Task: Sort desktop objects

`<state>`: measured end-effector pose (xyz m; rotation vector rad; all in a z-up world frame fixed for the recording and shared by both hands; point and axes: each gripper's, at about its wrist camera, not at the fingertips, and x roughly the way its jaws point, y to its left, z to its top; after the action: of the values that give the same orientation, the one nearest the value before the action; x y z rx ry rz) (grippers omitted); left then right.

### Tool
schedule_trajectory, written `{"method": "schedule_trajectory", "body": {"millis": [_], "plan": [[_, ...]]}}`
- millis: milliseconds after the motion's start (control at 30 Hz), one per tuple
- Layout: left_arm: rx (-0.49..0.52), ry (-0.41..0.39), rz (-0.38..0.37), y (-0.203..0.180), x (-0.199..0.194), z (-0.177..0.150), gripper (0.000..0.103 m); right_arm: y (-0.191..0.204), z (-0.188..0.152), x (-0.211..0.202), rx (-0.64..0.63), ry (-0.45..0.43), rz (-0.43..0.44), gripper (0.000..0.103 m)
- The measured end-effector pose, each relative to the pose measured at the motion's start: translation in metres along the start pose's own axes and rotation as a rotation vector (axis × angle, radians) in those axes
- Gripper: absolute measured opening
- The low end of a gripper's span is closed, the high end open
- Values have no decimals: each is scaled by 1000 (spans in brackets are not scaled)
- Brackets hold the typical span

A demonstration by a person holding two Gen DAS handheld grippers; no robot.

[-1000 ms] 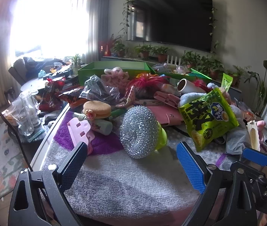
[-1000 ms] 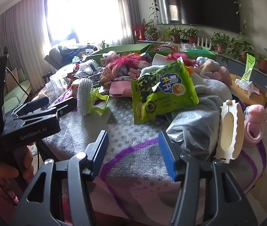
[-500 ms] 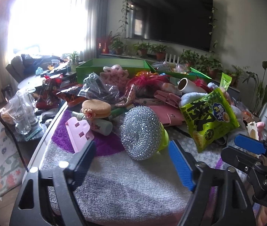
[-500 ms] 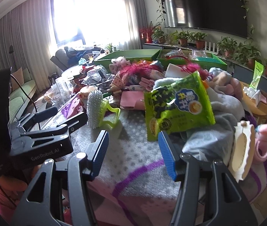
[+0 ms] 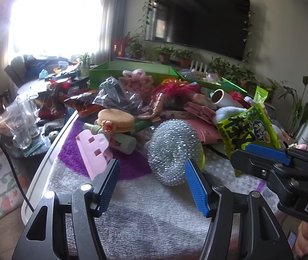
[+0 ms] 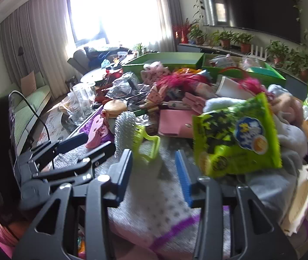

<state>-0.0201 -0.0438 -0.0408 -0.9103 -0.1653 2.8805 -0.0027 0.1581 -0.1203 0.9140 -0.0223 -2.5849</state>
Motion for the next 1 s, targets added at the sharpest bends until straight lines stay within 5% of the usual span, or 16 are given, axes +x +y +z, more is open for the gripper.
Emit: {"method": "schedule_trajectory", "body": {"millis": [433,533,767,833,1000], "plan": [[-27,-13,43,23,0,-2,63,30,21,45,-30,73,20,37],[-24,-14,42,23,0,-1,63,16,19,50,28,89,19,37],[-8,-5,29,14,7,3,63,-26,11,44,256,114,170,33],[0,-1,17,8,9,5,63,-34,8,37,277,100,157,23],[21,8,-40,-13,13,11,63,-54,-4,24,324,111,118,23]]}}
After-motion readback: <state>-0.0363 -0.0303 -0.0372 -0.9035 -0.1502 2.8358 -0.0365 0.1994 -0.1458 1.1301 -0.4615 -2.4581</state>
